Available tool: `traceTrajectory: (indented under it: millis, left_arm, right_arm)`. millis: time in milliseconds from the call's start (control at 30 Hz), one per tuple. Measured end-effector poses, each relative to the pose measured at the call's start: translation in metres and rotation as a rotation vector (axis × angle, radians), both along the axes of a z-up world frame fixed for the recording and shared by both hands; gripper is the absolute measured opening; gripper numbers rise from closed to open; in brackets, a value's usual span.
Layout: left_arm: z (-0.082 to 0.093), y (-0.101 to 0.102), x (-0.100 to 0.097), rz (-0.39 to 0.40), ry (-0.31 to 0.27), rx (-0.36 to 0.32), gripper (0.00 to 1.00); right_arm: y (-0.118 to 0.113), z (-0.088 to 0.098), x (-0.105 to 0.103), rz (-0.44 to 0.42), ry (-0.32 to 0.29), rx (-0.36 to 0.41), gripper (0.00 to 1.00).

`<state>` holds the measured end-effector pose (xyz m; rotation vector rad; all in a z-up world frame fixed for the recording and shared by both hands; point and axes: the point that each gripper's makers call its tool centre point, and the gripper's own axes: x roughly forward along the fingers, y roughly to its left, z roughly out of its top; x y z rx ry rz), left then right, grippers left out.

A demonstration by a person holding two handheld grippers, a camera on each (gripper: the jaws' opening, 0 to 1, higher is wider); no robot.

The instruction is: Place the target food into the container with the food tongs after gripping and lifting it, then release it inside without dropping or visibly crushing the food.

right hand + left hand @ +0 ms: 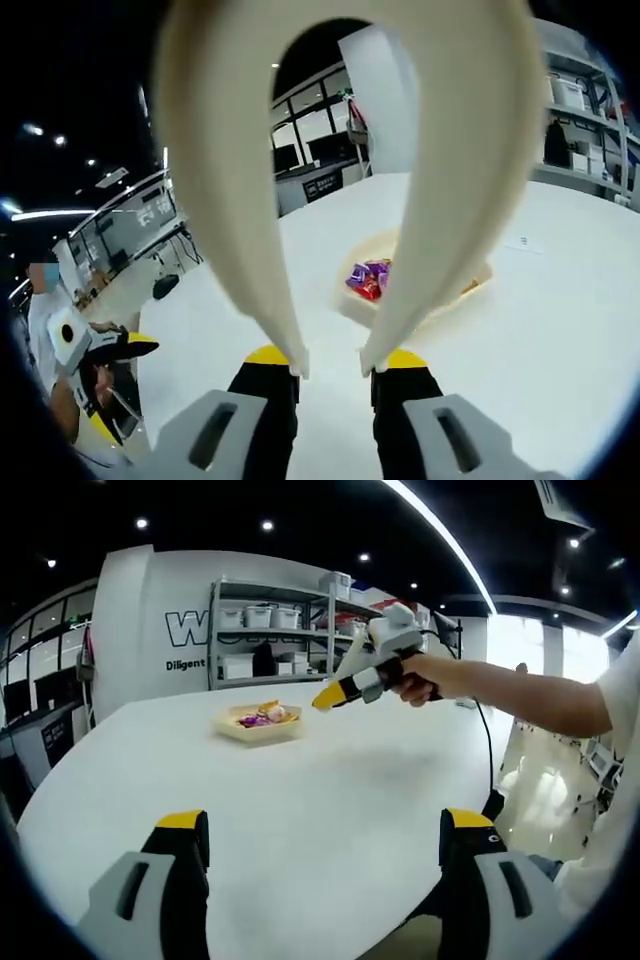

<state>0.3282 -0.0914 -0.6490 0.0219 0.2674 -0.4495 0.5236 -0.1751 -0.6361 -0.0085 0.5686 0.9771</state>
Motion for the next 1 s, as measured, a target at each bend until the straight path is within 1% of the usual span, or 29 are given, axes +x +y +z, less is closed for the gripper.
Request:
traceTrajectory:
  millis: [233, 367, 467, 600, 733, 800, 833, 967, 1000]
  left_arm:
    - [0.001, -0.004, 0.0, -0.004, -0.004, -0.009, 0.94]
    - [0.004, -0.009, -0.002, -0.019, -0.007, -0.043, 0.94]
    - [0.004, -0.009, -0.001, -0.019, -0.001, -0.033, 0.94]
    - [0.006, -0.009, 0.0, -0.016, -0.01, -0.052, 0.94]
    - [0.005, -0.009, 0.001, -0.016, -0.006, -0.053, 0.94]
    - [0.005, -0.009, 0.001, -0.016, -0.007, -0.054, 0.94]
    - [0.006, -0.009, 0.001, -0.015, -0.007, -0.054, 0.94]
    - [0.008, -0.008, 0.003, -0.013, -0.01, -0.054, 0.94]
    - [0.008, -0.008, 0.003, -0.012, -0.009, -0.055, 0.94]
  right_arm:
    - [0.002, 0.003, -0.015, 0.012, -0.008, 0.008, 0.22]
    - [0.004, 0.002, -0.023, 0.023, -0.012, 0.005, 0.22]
    - [0.005, -0.003, -0.029, 0.041, -0.016, -0.021, 0.22]
    - [0.006, -0.005, -0.037, 0.052, -0.013, -0.012, 0.22]
    - [0.007, -0.003, -0.045, 0.062, -0.02, -0.011, 0.22]
    - [0.006, -0.002, -0.046, 0.062, -0.05, -0.032, 0.22]
    - [0.006, -0.002, -0.043, 0.058, -0.071, -0.044, 0.22]
    - [0.007, -0.002, -0.049, 0.045, -0.109, -0.06, 0.22]
    - [0.007, -0.002, -0.051, 0.041, -0.11, -0.056, 0.22]
